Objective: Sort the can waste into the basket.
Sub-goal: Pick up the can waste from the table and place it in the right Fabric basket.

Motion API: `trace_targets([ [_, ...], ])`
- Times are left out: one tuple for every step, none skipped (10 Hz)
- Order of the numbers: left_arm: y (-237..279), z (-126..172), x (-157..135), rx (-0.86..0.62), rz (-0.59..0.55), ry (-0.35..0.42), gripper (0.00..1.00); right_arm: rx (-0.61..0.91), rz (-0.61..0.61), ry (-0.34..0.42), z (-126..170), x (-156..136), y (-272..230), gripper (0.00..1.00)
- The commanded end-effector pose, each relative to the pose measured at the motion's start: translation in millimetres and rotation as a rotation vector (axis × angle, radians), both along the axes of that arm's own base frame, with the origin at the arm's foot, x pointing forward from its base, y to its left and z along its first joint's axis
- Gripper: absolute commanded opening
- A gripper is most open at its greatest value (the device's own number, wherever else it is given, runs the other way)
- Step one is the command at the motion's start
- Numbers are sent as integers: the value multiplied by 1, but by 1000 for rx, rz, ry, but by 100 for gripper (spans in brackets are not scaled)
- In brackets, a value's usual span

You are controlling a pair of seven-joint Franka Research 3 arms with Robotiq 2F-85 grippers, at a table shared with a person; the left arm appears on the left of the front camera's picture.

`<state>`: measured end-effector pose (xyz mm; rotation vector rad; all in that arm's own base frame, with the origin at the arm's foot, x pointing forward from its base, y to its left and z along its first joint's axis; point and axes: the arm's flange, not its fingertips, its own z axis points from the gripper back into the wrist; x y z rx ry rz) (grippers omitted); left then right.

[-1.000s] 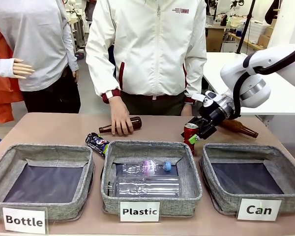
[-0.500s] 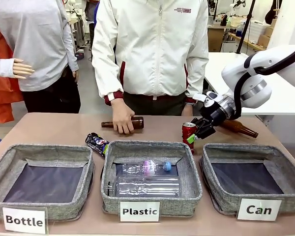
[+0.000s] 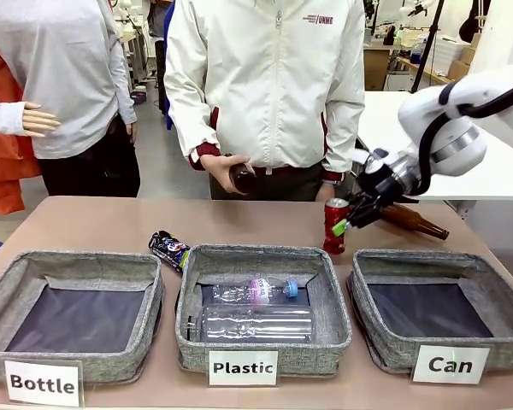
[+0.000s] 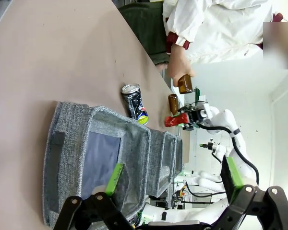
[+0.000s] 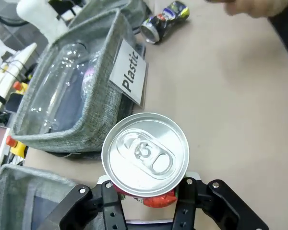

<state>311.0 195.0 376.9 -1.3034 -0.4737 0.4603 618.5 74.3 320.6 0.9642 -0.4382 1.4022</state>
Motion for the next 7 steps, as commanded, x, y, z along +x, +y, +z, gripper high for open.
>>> trace_targets([
  [1,0,-1,0,-7,-22,100,-116,-110,-67,75,-34,-15,0],
  [1,0,-1,0,-7,-22,100,-134,-89,-112,108,-53,-28,0],
  [1,0,-1,0,-7,-22,100,-179,-56,-143,137,-82,-41,0],
  [1,0,-1,0,-7,-22,100,-276,19,-111,151,-112,-50,0],
  [1,0,-1,0,-7,-22,100,-430,9,-80,155,-140,-53,0],
  [1,0,-1,0,-7,-22,100,-546,-40,-75,150,-161,-53,0],
  [1,0,-1,0,-7,-22,100,-675,-76,-94,143,-177,-51,0],
])
